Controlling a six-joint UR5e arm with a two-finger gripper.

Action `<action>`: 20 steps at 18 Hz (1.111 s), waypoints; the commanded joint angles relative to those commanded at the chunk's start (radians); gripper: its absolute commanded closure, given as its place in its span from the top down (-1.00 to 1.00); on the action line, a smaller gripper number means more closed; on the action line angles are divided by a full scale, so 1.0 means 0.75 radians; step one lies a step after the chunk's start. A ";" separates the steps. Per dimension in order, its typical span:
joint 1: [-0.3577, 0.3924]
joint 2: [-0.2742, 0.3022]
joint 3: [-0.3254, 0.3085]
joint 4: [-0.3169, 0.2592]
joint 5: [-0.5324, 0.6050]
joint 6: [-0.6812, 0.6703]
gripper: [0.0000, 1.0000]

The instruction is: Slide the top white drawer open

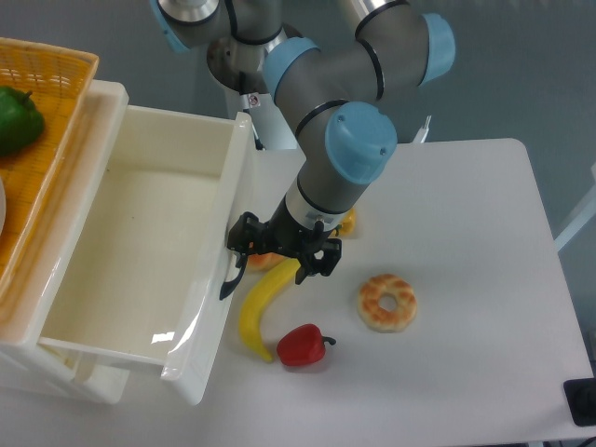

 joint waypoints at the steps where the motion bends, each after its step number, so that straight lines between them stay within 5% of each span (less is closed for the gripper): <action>1: 0.002 0.000 0.000 -0.002 -0.010 0.000 1.00; 11: 0.049 0.002 0.016 0.029 -0.012 0.039 1.00; 16: 0.084 -0.035 0.018 0.184 0.118 0.106 1.00; 20: 0.145 -0.071 0.025 0.196 0.163 0.314 1.00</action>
